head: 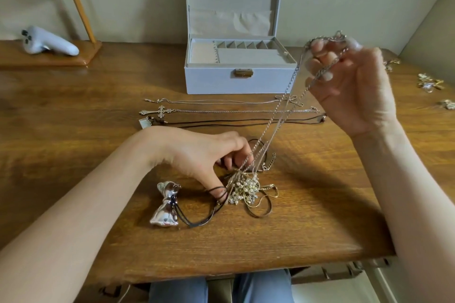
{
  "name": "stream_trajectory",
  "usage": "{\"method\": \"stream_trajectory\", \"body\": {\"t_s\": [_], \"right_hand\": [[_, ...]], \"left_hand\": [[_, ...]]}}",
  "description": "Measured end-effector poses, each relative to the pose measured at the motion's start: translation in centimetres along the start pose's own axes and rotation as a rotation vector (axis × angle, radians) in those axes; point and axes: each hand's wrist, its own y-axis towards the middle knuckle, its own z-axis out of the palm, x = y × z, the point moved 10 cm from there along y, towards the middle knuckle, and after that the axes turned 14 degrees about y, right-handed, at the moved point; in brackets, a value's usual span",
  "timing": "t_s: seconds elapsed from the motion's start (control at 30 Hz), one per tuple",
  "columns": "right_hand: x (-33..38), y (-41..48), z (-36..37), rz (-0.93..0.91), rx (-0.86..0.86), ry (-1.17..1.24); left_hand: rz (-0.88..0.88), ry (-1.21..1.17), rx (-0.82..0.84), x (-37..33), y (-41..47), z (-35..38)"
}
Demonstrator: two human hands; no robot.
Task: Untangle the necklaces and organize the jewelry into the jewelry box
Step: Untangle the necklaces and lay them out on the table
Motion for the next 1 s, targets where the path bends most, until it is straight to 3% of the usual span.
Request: {"method": "stream_trajectory", "body": {"t_s": [0.2,0.4,0.53,0.7,0.87,0.93,1.0], "right_hand": [[-1.1,0.0,0.2,0.083,0.096,-0.235],[-3.4,-0.4,-0.3,0.243,0.146,-0.666],[-4.6,-1.0,-0.7,0.356,0.190,-0.798],[-5.9,-1.8,-2.1,0.538,0.226,-1.095],[-7.4,-3.0,-4.4,0.760,0.217,-1.326],[-7.2,-2.8,-4.4,0.738,0.210,-1.398],[-6.3,-1.9,-3.6,0.578,0.209,-1.497]], "left_hand": [[0.028,-0.015,-0.055,-0.2,-0.4,-0.5],[-0.013,-0.225,-0.263,0.3,-0.9,-3.0],[0.025,-0.201,-0.214,-0.3,-1.0,-2.5],[0.059,0.007,-0.096,-0.5,-0.5,-1.0],[0.078,-0.044,-0.050,-0.4,-0.8,-0.8],[0.066,-0.055,-0.071,-0.2,-0.8,-1.1],[0.053,-0.056,-0.119,-0.1,-0.9,-1.6]]}}
